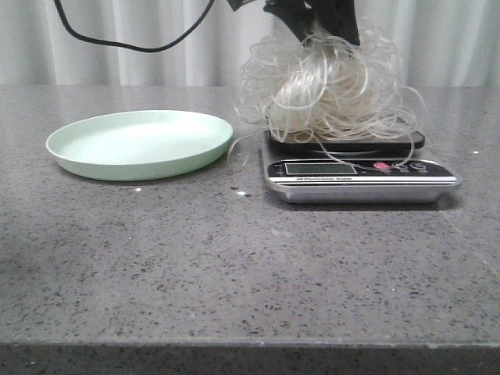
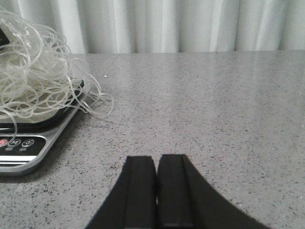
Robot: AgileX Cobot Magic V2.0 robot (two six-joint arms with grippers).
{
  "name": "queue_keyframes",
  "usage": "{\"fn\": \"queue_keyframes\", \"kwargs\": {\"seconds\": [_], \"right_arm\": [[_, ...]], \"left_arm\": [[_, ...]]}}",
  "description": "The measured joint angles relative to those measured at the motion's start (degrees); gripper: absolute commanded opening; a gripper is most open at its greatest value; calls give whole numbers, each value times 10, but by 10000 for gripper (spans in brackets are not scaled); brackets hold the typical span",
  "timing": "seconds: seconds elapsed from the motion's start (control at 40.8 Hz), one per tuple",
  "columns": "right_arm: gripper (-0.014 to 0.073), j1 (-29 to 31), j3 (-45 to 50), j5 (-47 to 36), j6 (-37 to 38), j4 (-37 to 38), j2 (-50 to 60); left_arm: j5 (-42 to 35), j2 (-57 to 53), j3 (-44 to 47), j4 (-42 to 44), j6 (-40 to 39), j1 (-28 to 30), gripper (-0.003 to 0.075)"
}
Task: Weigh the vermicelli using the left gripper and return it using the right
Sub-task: 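Lower the vermicelli onto the scale and open the left gripper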
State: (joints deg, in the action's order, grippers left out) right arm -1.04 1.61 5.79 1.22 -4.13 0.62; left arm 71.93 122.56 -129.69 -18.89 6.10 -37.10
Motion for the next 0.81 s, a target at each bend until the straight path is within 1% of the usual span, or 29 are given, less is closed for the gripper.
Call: {"fn": "queue_keyframes", "kwargs": {"seconds": [0.074, 0.147, 0.172, 0.221, 0.245, 0.294, 0.319, 0.344, 0.417, 0.466, 0.81], "right_arm": [[150, 0, 0, 0, 0, 0, 0], [150, 0, 0, 0, 0, 0, 0], [150, 0, 0, 0, 0, 0, 0], [150, 0, 0, 0, 0, 0, 0], [150, 0, 0, 0, 0, 0, 0], [150, 0, 0, 0, 0, 0, 0], [150, 0, 0, 0, 0, 0, 0], [150, 0, 0, 0, 0, 0, 0], [150, 0, 0, 0, 0, 0, 0], [150, 0, 0, 0, 0, 0, 0], [150, 0, 0, 0, 0, 0, 0]], "left_arm": [[0, 0, 0, 0, 0, 0, 154], [0, 0, 0, -1, 0, 0, 208], [0, 0, 0, -1, 0, 0, 232], [0, 0, 0, -1, 0, 0, 309], [0, 0, 0, -1, 0, 0, 330], [0, 0, 0, -1, 0, 0, 413], [0, 0, 0, -1, 0, 0, 433], [0, 0, 0, -1, 0, 0, 477], [0, 0, 0, -1, 0, 0, 537], [0, 0, 0, -2, 0, 0, 552], [0, -34, -3, -7, 0, 0, 553]]}}
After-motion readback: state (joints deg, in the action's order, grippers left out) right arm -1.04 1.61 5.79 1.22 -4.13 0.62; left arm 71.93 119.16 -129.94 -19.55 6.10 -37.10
